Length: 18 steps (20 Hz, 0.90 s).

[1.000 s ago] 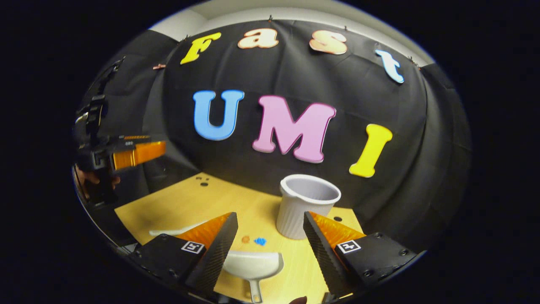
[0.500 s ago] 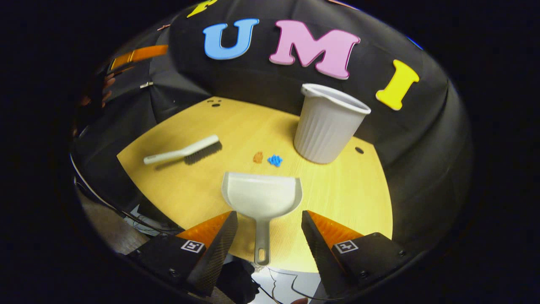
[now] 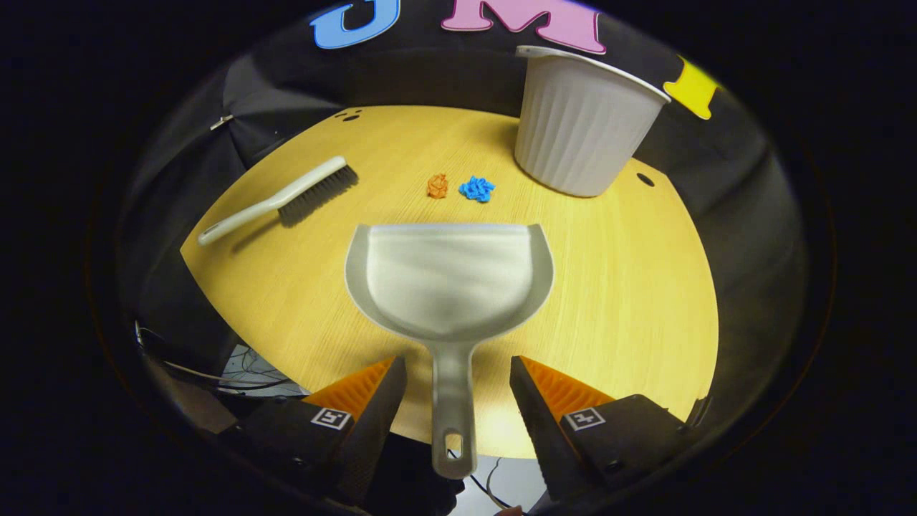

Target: Pick up the small broom and dustpan from the desktop, sweep the trash into the dustpan with the broom, and then empty the trash into the garbage bin.

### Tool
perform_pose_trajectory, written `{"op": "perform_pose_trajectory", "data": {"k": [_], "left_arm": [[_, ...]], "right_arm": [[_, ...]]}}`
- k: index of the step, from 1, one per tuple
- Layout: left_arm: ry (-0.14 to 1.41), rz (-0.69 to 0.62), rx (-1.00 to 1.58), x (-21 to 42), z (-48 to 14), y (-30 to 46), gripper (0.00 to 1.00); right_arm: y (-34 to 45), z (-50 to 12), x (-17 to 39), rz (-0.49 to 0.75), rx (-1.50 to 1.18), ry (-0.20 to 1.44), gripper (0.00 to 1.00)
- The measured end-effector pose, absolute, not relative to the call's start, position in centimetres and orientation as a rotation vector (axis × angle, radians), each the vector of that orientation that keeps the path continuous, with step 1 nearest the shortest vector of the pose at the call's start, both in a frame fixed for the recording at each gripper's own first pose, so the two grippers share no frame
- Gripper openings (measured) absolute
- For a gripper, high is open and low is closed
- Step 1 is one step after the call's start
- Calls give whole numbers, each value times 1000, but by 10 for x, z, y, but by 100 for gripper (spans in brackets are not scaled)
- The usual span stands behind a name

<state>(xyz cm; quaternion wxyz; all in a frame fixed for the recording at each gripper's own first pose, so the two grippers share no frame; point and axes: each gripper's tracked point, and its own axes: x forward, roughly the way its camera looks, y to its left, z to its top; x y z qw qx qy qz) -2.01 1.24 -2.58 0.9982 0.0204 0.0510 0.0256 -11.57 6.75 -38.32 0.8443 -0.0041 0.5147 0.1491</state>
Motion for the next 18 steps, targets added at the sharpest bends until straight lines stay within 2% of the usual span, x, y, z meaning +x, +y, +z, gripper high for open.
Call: {"op": "perform_pose_trajectory", "data": {"k": [8,11,12,14,15,17,18], "left_arm": [[124,73,46,-22,-27,14,95],[134,82,35,-21,-27,15,96],[139,87,36,-21,-28,15,95],[145,99,39,-22,-28,15,96],[150,103,37,-21,-26,15,96],[154,114,33,-22,-27,16,95],[155,119,32,-22,-28,17,96]], "right_arm": [[84,-419,-109,312,15,1231,89],[86,-430,-109,303,22,1274,83],[86,-423,-106,295,34,1260,76],[88,-430,-107,298,29,1278,69],[87,-427,-107,304,24,1293,69],[88,-431,-106,302,22,1308,53],[88,-430,-107,301,19,1303,41]]}}
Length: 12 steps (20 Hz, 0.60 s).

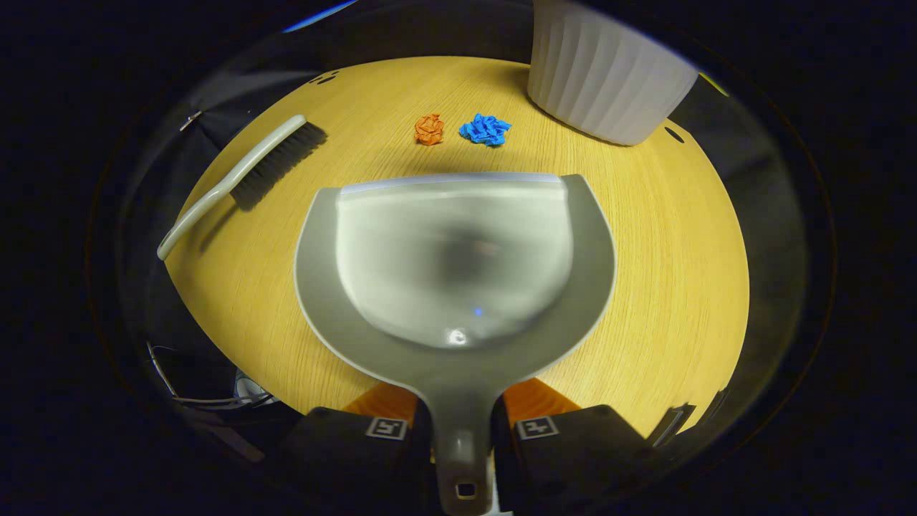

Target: Pick up the small broom and dustpan from the desktop, sweep the trash into the dustpan with the broom, and then empty the trash into the garbage bin.

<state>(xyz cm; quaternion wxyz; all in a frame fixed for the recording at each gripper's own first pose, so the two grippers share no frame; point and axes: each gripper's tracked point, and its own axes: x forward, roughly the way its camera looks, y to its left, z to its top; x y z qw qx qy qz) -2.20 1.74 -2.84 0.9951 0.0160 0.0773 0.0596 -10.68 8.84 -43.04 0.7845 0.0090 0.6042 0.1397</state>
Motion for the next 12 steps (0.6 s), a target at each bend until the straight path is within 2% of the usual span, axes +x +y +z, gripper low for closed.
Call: {"op": "perform_pose_trajectory", "data": {"k": [6,9,12], "left_arm": [[203,148,20,-19,-41,23,95],[284,145,42,-21,-66,30,95],[396,81,65,-25,-101,26,96]], "right_arm": [[89,-427,-104,325,46,1238,37],[89,-418,-111,393,12,1206,35],[80,-405,-117,433,-24,1190,35]]}}
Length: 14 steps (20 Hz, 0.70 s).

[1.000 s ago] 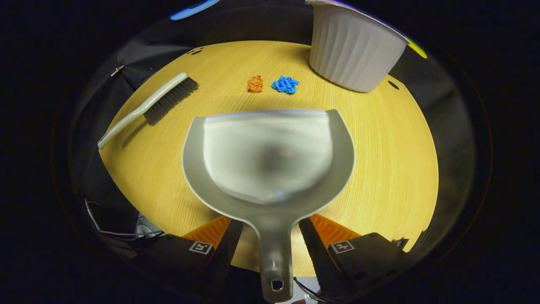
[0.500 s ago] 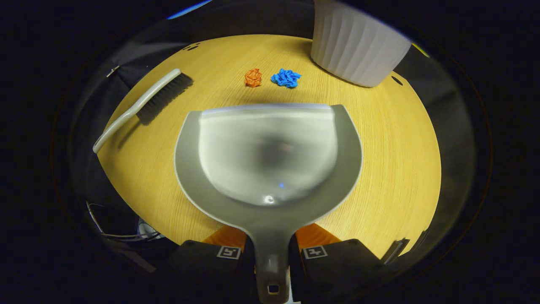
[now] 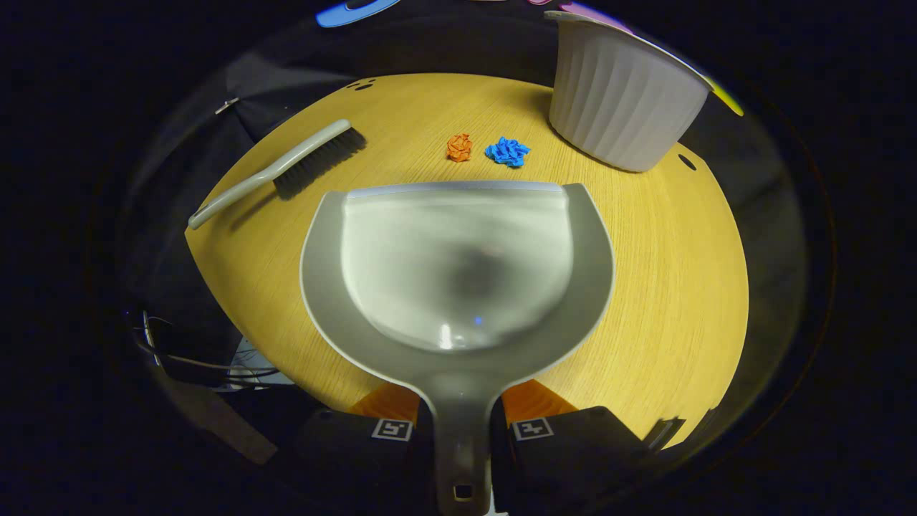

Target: Pick up the small broom and dustpan from the desktop, sweep the trash into the dustpan with the broom, and then empty the trash into the garbage bin.

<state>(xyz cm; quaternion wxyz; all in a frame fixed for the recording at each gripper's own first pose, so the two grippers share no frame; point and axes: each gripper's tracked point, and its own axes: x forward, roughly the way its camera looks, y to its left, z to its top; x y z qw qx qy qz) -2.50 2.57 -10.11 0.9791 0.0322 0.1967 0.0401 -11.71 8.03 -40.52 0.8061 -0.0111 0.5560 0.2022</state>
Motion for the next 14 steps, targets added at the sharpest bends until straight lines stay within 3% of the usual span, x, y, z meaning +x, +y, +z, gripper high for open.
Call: {"op": "perform_pose_trajectory", "data": {"k": [2,3,10,14], "left_arm": [[474,22,90,-25,-128,23,95],[522,-15,95,-25,-143,21,95],[889,-161,17,-29,-257,9,93],[1064,-185,73,-36,-310,21,90]], "right_arm": [[70,-402,-121,439,-38,1193,31],[64,-400,-122,437,-41,1193,35],[29,-402,-129,379,-22,1198,35],[20,-401,-130,362,-13,1200,35]]}}
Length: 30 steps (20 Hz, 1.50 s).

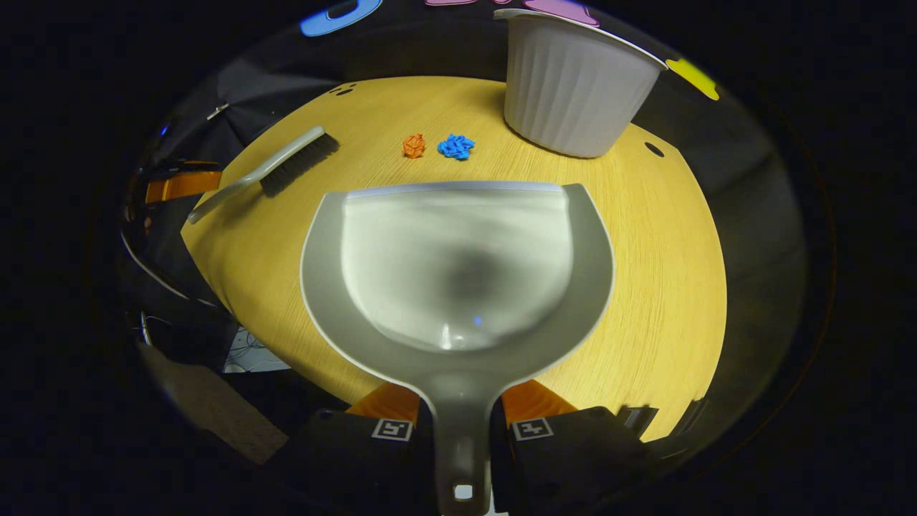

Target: Pick up the small broom and dustpan from the desktop, sweep the trash into the dustpan with the broom, and then empty the trash into the garbage bin.

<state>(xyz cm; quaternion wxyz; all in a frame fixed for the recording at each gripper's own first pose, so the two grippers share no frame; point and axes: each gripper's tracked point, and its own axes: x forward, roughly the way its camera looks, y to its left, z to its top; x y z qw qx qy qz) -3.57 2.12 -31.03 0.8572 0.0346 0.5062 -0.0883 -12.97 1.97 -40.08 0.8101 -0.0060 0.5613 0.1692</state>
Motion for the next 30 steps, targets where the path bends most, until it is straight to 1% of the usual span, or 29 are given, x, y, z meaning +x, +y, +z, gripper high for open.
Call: {"op": "perform_pose_trajectory", "data": {"k": [2,4,5,7,10,15,16,18,21,22,23,24,25,26,28,29,30], "left_arm": [[1127,-196,86,-34,-329,23,86],[1185,-208,77,-32,-345,22,85],[1211,-202,82,-28,-353,24,85],[1261,-178,97,-25,-367,32,82],[1301,-182,96,-19,-379,29,72],[1363,-205,146,-18,-392,19,64],[1367,-203,163,-15,-392,21,57],[1372,-216,195,-10,-393,18,50],[1417,-228,224,-17,-394,17,49],[1408,-224,212,-17,-394,17,47],[1403,-218,206,-16,-393,16,45],[1405,-226,213,-16,-396,16,41],[1399,-220,216,-15,-393,16,39],[1388,-202,221,-12,-393,17,29],[1311,-157,277,4,-388,19,25],[1281,-150,291,13,-384,15,25],[1276,-158,286,15,-382,6,22]], "right_arm": [[17,-401,-130,352,-11,1200,35],[15,-400,-130,344,-8,1202,35],[14,-399,-130,343,-6,1202,35],[14,-399,-130,341,-6,1205,35],[10,-399,-130,336,-7,1210,35],[6,-398,-125,340,-20,1214,35],[6,-397,-123,342,-18,1214,35],[7,-396,-120,348,-10,1218,35],[5,-398,-116,364,-24,1229,35],[4,-399,-115,368,-32,1232,35],[3,-399,-113,373,-41,1235,31],[2,-399,-111,380,-48,1239,31],[2,-399,-110,390,-52,1250,31],[1,-398,-109,402,-58,1267,35],[-2,-397,-108,424,-80,1307,35],[-1,-396,-107,439,-95,1324,35],[-2,-395,-107,456,-112,1337,39]]}}
